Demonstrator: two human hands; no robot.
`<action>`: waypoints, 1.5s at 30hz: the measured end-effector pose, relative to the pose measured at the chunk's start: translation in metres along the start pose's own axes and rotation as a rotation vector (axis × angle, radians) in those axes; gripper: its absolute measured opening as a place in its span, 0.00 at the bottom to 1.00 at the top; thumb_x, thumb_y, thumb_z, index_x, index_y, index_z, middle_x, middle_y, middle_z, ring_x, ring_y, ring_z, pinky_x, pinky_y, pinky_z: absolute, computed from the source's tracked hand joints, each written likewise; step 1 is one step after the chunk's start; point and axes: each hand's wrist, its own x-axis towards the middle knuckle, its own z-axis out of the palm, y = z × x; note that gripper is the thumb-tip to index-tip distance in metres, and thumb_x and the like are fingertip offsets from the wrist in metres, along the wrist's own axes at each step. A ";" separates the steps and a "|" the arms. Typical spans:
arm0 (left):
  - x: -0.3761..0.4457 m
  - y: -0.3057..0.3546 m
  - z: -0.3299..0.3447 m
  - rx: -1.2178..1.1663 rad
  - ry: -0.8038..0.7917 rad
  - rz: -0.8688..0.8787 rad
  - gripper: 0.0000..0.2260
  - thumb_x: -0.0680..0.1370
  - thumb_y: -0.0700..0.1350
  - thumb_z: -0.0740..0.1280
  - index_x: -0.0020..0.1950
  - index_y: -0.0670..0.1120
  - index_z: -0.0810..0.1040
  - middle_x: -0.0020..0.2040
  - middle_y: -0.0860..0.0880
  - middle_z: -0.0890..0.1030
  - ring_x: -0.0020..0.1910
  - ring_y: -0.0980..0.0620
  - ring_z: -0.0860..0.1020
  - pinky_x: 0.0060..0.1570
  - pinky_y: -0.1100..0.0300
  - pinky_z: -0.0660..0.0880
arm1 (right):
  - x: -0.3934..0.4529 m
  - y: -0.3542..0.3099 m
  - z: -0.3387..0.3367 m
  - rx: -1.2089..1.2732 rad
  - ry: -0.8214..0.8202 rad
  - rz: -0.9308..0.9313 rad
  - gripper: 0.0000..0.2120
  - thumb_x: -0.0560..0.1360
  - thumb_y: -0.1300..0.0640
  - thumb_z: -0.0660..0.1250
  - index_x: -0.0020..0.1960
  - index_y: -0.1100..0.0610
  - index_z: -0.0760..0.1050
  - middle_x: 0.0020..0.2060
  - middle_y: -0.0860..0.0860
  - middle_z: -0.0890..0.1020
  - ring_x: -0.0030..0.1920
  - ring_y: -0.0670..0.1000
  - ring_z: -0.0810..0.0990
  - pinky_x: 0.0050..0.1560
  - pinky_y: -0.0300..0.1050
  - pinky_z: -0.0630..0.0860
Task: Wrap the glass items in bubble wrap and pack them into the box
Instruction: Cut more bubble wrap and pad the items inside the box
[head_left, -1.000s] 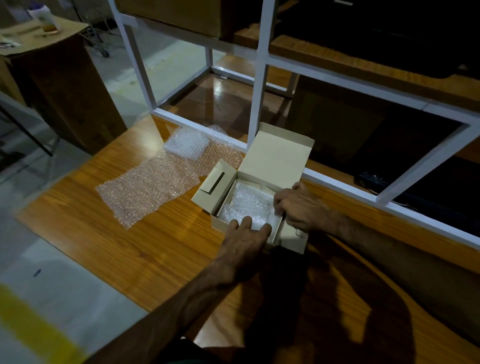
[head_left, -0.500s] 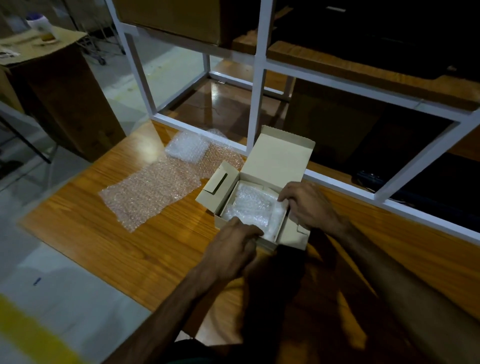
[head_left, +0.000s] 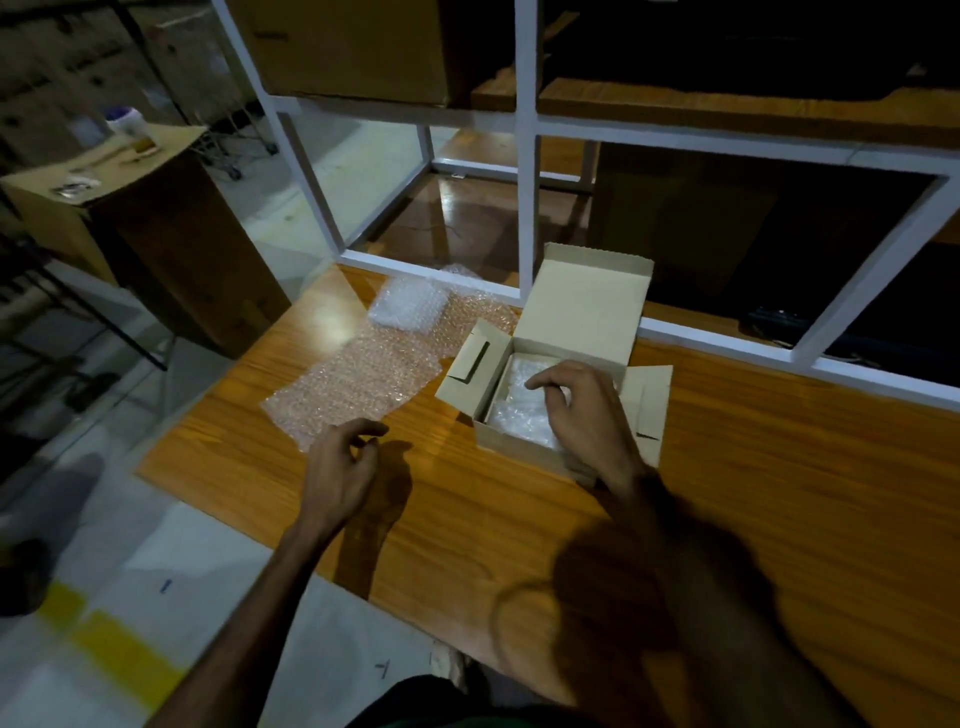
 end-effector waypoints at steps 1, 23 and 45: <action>0.002 -0.007 -0.008 0.032 0.015 -0.002 0.11 0.81 0.35 0.68 0.60 0.44 0.86 0.58 0.47 0.86 0.50 0.54 0.80 0.47 0.53 0.79 | -0.004 -0.008 0.008 0.020 -0.004 0.001 0.14 0.82 0.64 0.62 0.55 0.52 0.86 0.55 0.43 0.85 0.57 0.40 0.80 0.59 0.33 0.74; 0.099 -0.093 0.014 0.483 -0.317 0.162 0.20 0.79 0.64 0.65 0.61 0.50 0.74 0.63 0.44 0.75 0.63 0.41 0.73 0.62 0.37 0.71 | -0.074 -0.080 0.143 0.094 0.072 0.291 0.13 0.84 0.61 0.63 0.59 0.49 0.84 0.55 0.40 0.82 0.56 0.43 0.83 0.59 0.51 0.82; 0.051 -0.160 -0.137 -0.229 -0.404 0.373 0.14 0.65 0.26 0.56 0.38 0.42 0.76 0.39 0.44 0.81 0.45 0.47 0.80 0.46 0.45 0.78 | -0.051 -0.175 0.259 0.818 -0.045 0.516 0.34 0.83 0.46 0.67 0.83 0.35 0.55 0.83 0.45 0.60 0.78 0.55 0.67 0.73 0.71 0.67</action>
